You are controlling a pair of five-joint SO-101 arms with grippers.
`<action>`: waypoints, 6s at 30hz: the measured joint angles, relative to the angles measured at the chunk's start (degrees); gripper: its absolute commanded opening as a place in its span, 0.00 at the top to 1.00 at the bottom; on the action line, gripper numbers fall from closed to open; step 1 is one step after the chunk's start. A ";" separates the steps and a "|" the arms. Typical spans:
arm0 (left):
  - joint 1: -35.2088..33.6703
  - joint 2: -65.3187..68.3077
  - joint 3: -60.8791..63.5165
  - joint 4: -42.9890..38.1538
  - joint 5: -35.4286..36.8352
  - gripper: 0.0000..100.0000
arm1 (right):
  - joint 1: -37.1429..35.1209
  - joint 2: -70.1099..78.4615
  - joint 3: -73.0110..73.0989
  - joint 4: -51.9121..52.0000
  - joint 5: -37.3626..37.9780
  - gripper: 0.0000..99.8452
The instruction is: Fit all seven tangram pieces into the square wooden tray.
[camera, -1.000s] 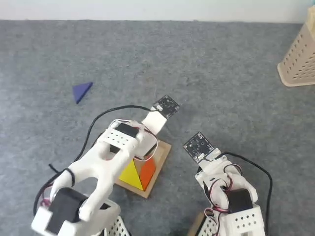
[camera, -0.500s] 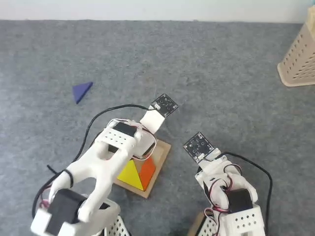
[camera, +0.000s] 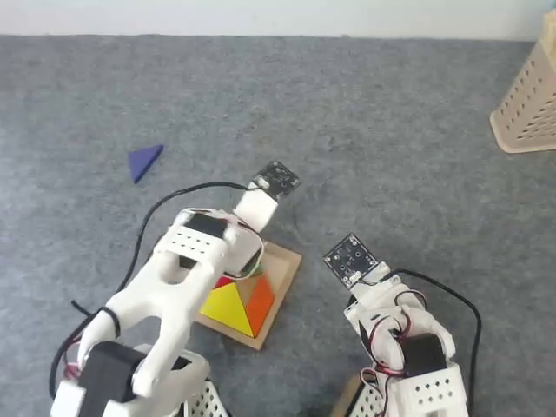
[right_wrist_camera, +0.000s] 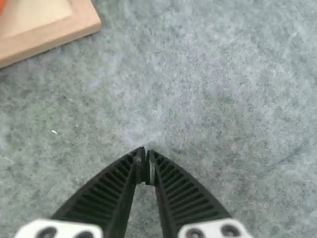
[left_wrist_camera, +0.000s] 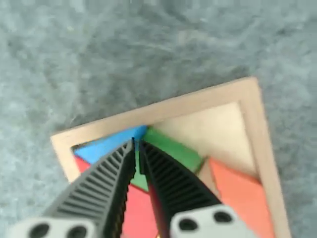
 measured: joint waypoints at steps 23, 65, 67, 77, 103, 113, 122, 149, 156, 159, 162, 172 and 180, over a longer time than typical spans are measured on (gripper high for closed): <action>-3.16 -0.70 0.00 0.00 -3.08 0.99 | 0.00 0.00 0.00 0.00 0.00 0.99; 0.62 -8.35 10.11 -1.49 -0.35 0.99 | 0.00 0.00 0.00 0.00 0.00 0.99; 0.09 -8.88 10.64 -1.23 -0.35 0.99 | 0.00 0.00 0.00 0.00 0.00 0.99; -14.86 -9.41 6.15 2.02 -4.92 0.99 | 0.00 0.00 0.00 0.00 0.00 0.99; -33.58 46.59 -75.52 24.79 -1.58 0.83 | 0.00 0.00 0.00 0.00 0.00 0.99; -33.58 70.24 -108.66 40.88 -28.22 0.81 | 0.00 0.00 0.00 0.00 0.00 0.99; -35.16 84.40 -127.12 41.67 -30.07 0.81 | 0.00 0.00 0.00 0.00 0.00 0.99; -35.52 86.95 -136.09 46.86 -20.31 0.82 | 0.00 0.00 0.00 0.00 0.00 0.99; -35.69 90.02 -136.35 29.80 11.69 0.82 | 0.00 0.00 0.00 0.00 0.00 0.99; -35.60 94.51 -136.35 26.55 15.47 0.82 | 0.00 0.00 0.00 0.00 0.00 0.99; -35.52 95.74 -136.35 27.60 13.71 0.82 | 0.00 0.00 0.00 0.00 0.00 0.99; -35.43 93.36 -136.79 45.89 9.05 0.89 | 0.00 0.00 0.00 0.00 0.00 0.99; -35.08 79.91 -112.70 46.42 9.05 0.91 | 0.00 0.00 0.00 0.00 0.00 0.99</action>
